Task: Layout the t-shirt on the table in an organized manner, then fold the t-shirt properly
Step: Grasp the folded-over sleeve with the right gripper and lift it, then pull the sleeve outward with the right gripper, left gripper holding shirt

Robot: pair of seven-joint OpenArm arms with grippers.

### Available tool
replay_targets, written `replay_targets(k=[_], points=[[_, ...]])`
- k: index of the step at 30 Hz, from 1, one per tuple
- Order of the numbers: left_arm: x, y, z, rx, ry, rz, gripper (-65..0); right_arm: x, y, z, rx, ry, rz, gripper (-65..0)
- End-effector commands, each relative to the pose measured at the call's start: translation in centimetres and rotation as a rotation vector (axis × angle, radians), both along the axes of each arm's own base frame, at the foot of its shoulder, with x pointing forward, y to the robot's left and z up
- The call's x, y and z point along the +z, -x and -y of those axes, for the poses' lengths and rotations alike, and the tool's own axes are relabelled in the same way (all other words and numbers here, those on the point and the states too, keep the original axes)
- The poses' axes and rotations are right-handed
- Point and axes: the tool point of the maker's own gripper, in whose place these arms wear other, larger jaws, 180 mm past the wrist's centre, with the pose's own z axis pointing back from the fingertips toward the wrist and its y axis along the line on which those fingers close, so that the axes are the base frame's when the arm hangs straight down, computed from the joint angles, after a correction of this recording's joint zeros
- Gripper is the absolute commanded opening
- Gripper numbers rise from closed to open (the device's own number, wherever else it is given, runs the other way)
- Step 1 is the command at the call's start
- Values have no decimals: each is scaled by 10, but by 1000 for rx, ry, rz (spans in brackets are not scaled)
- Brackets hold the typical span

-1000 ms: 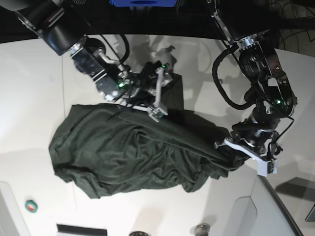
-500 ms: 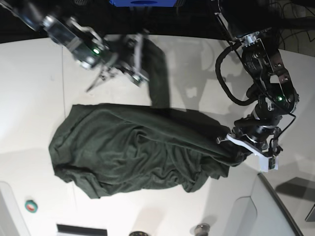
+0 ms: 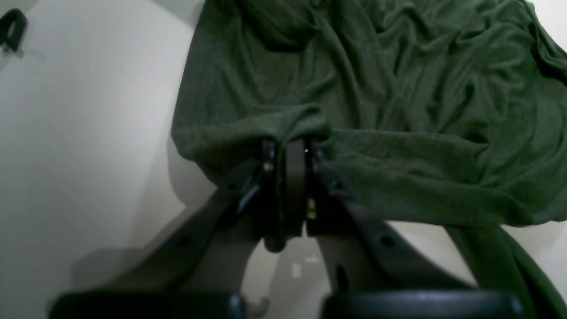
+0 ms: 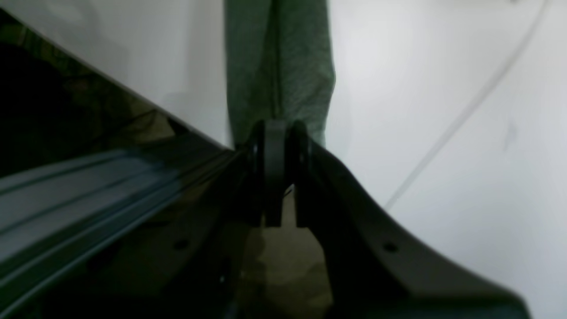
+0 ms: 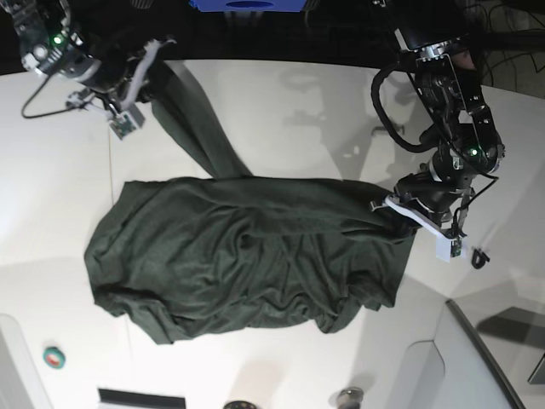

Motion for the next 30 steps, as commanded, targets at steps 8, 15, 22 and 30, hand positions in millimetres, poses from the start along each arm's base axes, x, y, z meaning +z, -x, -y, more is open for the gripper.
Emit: replay_targets(k=[8,15,22,30], points=[[-2,15,-17,-8,-52,-7,-650,20,2,96,-239,126,79,-623],[-30,58,-35,-20,-105,-122,-650,39,11,154,-441,172,146,-623],[-49,92,-37,-26,-112,-202,-650,70,45,225,-591,298,198,-623],[-52,100,-36,-27,-110,-220,-650,122,88,301,-774,486,256,-623]])
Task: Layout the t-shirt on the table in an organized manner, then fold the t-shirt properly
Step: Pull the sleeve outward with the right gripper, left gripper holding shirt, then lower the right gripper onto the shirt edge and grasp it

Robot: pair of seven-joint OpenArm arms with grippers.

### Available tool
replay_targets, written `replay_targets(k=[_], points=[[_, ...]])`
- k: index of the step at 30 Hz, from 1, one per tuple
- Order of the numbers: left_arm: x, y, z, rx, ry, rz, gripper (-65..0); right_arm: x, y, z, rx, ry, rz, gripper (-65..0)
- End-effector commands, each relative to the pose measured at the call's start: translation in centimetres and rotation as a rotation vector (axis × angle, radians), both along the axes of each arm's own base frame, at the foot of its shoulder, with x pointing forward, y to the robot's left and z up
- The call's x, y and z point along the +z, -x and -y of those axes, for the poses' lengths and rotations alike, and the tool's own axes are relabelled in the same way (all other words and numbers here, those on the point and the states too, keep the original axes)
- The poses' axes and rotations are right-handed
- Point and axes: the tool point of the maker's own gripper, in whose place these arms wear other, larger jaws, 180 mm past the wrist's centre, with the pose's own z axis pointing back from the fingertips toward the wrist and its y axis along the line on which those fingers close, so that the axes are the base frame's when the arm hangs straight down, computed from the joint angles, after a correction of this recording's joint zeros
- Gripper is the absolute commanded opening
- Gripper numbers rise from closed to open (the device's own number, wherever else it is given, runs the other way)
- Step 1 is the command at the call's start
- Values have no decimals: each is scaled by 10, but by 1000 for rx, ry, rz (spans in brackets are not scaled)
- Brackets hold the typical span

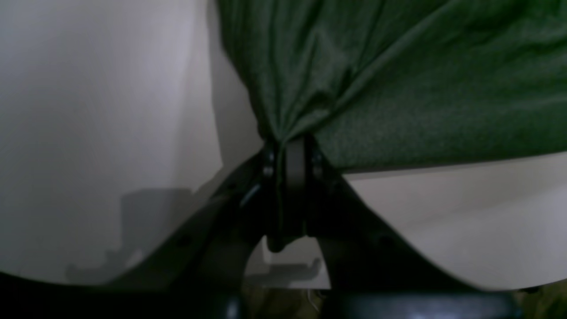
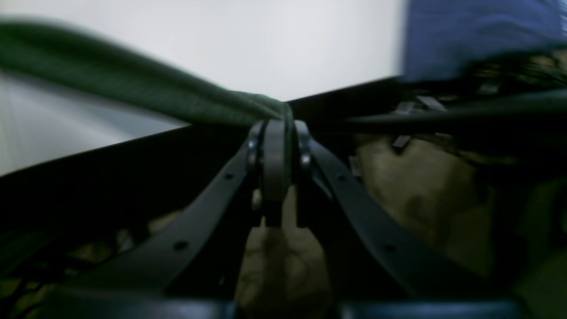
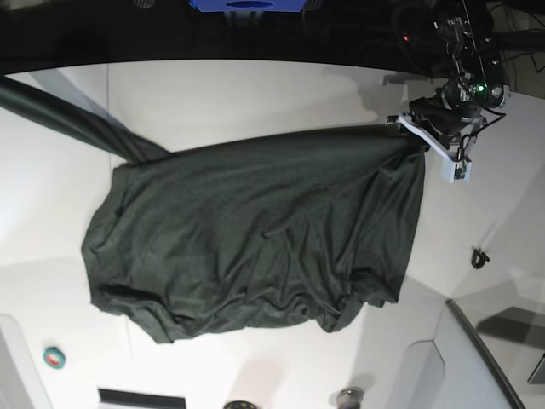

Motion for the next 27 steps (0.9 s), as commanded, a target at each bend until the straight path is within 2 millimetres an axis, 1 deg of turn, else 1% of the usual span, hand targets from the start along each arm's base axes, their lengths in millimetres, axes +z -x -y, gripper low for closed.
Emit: replay_targets(k=[1,2,5,8,11,13,14,16,18,20,21,22,25,27], points=[[10,-8,-1,-5,-6,44,-650,17,-10,7,21,45,35,-623],[10,-8,-1,-5,-6,44,-650,21,-11,11,12,54,43,-623],[10,-8,-1,-5,-6,42,-650,46,-27,25,15,117,62,-623],[9,-5,-1,-5,-6,36,-650,66,-52,39,30,156,74,-623],[6,1,-1,-6,-7,22,-650,69,-89,32,79,127,78,-623],[5,2,-1,-6,-7,19,-650,69,-119,18,124,79,106,-623],[4,4,-1,-6,-7,14,-650,71,-138,8,160,54,128,-623],[1,10,-1,-6,-7,1,-650,72,-170,-12,230,18,144,-623],[-1,13,0,-4,-3,-6,-650,72,-204,-42,326,-22,158,-623],[-1,13,0,-4,-1,-6,-650,71,-237,-83,433,-78,189,-623],[-1,13,0,-4,-1,-6,-650,74,-253,-103,485,-95,211,-623],[-1,13,0,-4,-1,-6,-650,76,-264,-120,532,-110,226,-623],[0,14,-2,3,-4,-5,-650,79,-294,-187,710,-159,252,-623],[0,14,-2,4,-3,-5,-650,79,-309,-230,795,-220,263,-623]])
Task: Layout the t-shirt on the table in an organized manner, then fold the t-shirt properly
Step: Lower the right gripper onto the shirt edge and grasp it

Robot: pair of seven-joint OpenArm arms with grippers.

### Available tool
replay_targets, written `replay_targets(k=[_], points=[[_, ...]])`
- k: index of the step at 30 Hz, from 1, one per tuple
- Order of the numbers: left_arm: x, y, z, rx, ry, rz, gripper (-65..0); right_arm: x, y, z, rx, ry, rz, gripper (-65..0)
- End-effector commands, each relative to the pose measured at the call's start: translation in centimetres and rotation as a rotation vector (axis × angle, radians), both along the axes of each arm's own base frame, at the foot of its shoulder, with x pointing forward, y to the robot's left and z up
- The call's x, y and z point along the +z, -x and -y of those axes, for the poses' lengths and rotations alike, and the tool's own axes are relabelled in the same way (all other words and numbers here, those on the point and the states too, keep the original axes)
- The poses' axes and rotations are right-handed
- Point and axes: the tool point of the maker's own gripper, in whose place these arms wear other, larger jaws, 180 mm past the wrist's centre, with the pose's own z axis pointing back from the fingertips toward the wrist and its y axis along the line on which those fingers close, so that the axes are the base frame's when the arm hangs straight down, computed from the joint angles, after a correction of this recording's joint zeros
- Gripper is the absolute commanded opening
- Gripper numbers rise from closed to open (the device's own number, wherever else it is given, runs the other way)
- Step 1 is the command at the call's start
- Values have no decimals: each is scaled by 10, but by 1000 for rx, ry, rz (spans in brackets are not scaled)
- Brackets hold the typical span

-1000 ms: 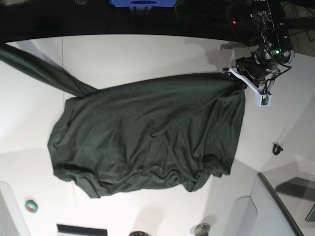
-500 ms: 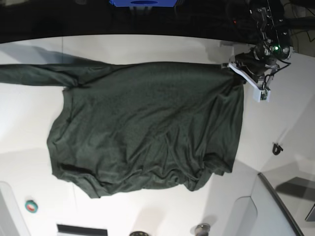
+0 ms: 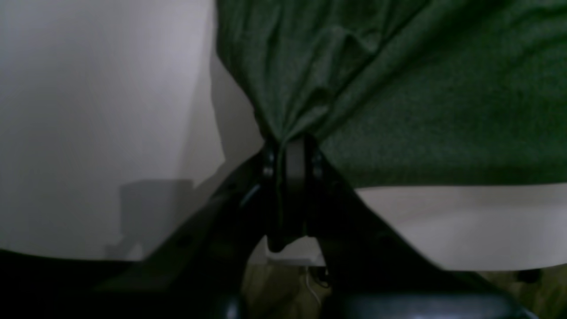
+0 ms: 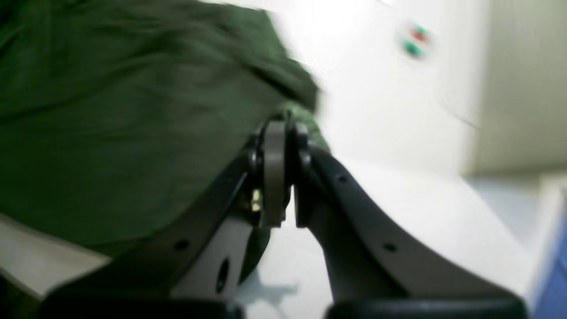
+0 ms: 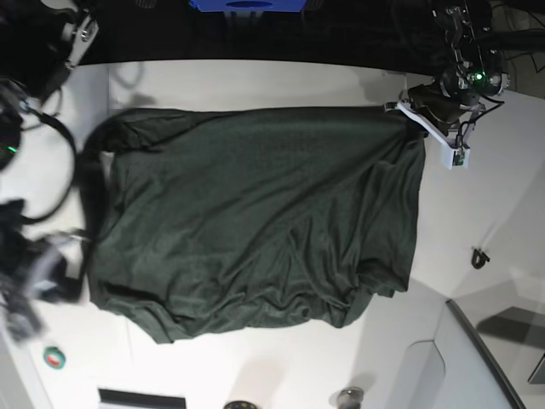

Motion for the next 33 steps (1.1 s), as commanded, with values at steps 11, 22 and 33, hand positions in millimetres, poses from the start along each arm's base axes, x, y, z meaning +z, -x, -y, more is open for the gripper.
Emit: replay_targets(k=[11,22,33], points=[[9,-7,-3,-2,-9,37,-650,-48,-2,-231,571,-194,-141,-434],[9,-2,-7,-1,-21,63,-650,-82,-32,-19,-216,-392,-141,-6],[10,3,-10,0,-31,94,-650,-182,-29,48,-532,-554,-272,-71]])
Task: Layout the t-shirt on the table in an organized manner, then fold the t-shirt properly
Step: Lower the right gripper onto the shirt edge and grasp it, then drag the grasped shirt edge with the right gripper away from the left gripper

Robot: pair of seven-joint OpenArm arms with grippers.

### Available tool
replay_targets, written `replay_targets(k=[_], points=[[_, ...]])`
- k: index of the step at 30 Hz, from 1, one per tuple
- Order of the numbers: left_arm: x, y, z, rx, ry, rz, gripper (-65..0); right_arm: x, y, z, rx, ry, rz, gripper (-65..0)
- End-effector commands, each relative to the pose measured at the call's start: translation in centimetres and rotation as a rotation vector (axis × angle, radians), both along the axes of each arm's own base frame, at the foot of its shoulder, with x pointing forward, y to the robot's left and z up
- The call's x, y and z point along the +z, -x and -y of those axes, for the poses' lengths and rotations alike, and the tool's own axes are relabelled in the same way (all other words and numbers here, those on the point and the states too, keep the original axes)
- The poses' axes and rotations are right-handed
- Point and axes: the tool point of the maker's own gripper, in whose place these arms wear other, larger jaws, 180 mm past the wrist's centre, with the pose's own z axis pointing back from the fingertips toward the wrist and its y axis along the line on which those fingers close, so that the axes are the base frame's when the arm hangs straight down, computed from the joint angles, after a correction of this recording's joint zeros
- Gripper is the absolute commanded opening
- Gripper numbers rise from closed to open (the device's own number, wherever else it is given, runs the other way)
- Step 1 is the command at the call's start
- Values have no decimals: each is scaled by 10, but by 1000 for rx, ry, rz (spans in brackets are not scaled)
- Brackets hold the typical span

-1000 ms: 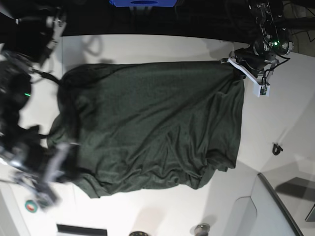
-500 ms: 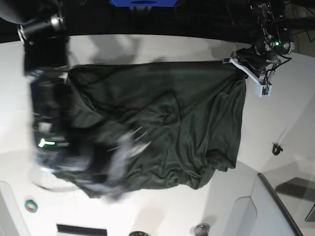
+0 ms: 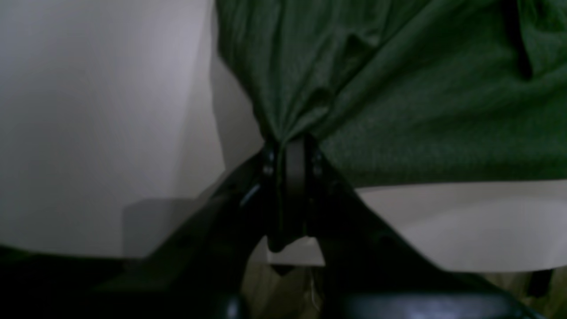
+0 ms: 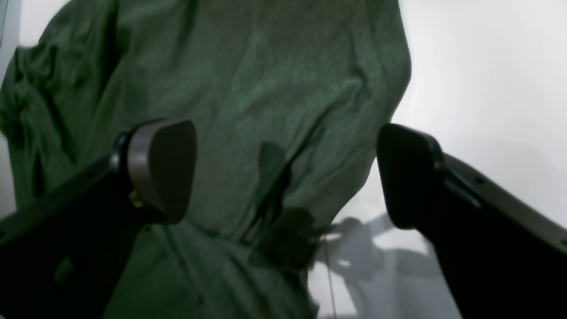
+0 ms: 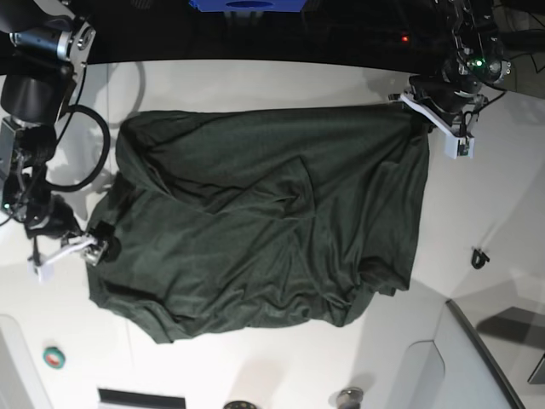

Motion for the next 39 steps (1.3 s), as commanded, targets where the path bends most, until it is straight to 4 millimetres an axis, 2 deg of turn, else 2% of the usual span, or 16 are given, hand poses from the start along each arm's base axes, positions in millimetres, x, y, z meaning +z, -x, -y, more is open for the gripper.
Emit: replay_targets(k=[1,6,8,12,16,18,20,22,26,29,31,37,39], points=[[8,-5,-3,-4,-10,31,-650,6,-9,5,-9,3,25,-72],[8,-5,-4,-5,-11,31,-650,-11,-1,3,-20,-23,-23,-93],[9,-5,-6,-8,-17,31,-650,-17,3,1,-21,-30,-41,-161],[10,-6,-8,-11,-24,31,-650,-27,11,10,-25,-24,-75,-357],[12,-6,-13,-20,-41,31,-650,-34,18,10,-21,-33,-108,-524],[11,-4,-13,-21,-41,26,-650,-40,30,9,-8,-41,-154,-593],[16,-7,-13,-24,-46,39,-650,-28,33,16,12,-11,-152,-609],[21,-5,-18,-16,-60,48,-650,-16,43,22,26,35,-152,-614],[37,-8,-31,6,-93,84,-650,11,55,36,-116,84,-165,-614],[39,-9,-32,5,-97,90,-650,21,48,18,-159,55,-166,-614],[40,-10,-33,-1,-104,90,-650,26,30,-5,-123,46,-178,-611],[39,-8,-36,-4,-108,83,-650,1,-1,-79,-78,35,-351,-600],[37,-7,-40,-4,-110,73,-650,-3,-14,-112,-11,52,-397,-540]])
